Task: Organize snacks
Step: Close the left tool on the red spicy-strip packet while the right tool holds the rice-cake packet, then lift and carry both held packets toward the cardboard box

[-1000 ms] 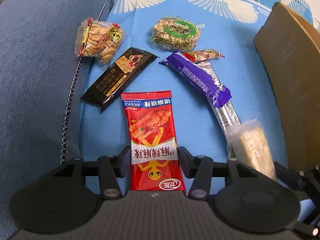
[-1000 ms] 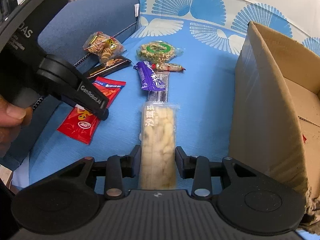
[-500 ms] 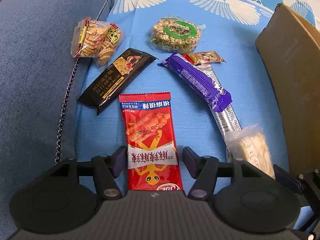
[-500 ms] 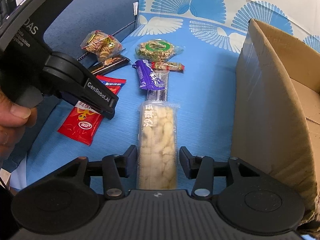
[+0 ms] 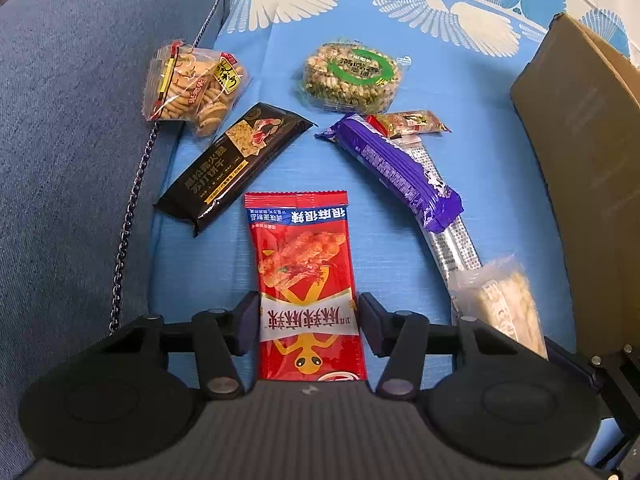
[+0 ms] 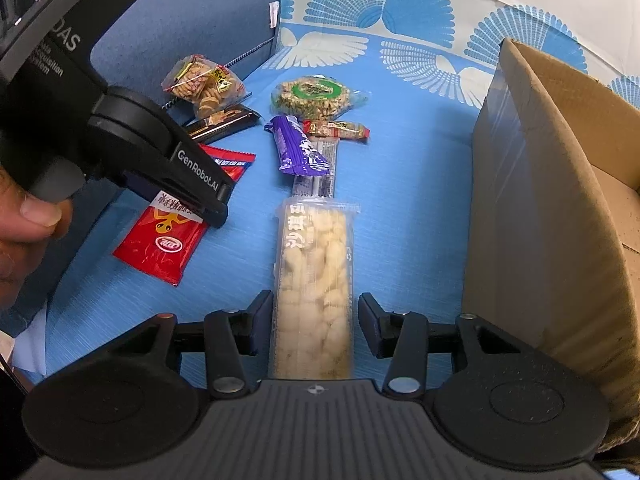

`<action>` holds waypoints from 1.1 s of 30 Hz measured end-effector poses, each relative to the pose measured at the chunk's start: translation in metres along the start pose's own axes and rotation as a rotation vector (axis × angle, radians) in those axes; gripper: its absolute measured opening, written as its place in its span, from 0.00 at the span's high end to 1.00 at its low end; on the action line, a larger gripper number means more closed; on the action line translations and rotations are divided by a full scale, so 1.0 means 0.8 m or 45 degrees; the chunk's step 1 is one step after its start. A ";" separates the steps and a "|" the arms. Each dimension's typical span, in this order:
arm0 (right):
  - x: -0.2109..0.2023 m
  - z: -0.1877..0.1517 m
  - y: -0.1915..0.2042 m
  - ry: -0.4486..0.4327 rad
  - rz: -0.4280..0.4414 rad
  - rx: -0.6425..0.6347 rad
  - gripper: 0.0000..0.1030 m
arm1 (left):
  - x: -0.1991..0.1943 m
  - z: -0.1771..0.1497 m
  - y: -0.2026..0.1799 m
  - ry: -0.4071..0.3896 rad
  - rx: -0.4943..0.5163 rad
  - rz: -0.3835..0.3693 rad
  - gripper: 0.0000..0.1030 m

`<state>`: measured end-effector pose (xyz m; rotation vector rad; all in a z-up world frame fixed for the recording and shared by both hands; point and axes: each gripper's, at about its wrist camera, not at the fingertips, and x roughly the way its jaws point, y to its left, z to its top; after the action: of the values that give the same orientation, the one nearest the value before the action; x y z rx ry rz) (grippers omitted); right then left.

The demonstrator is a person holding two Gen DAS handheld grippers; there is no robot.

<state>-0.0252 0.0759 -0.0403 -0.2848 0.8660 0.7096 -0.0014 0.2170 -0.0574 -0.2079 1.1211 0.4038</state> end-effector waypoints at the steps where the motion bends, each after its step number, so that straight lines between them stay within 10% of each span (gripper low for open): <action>1: 0.000 -0.001 0.001 0.000 -0.002 -0.005 0.56 | -0.001 0.000 0.000 -0.002 -0.001 -0.001 0.46; 33: -0.060 0.017 -0.008 -0.301 -0.021 0.054 0.63 | -0.050 0.011 0.018 -0.229 -0.193 -0.097 0.50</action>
<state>-0.0334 0.0562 0.0051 -0.1661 0.6520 0.6933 -0.0149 0.2248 -0.0169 -0.3400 0.9040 0.4308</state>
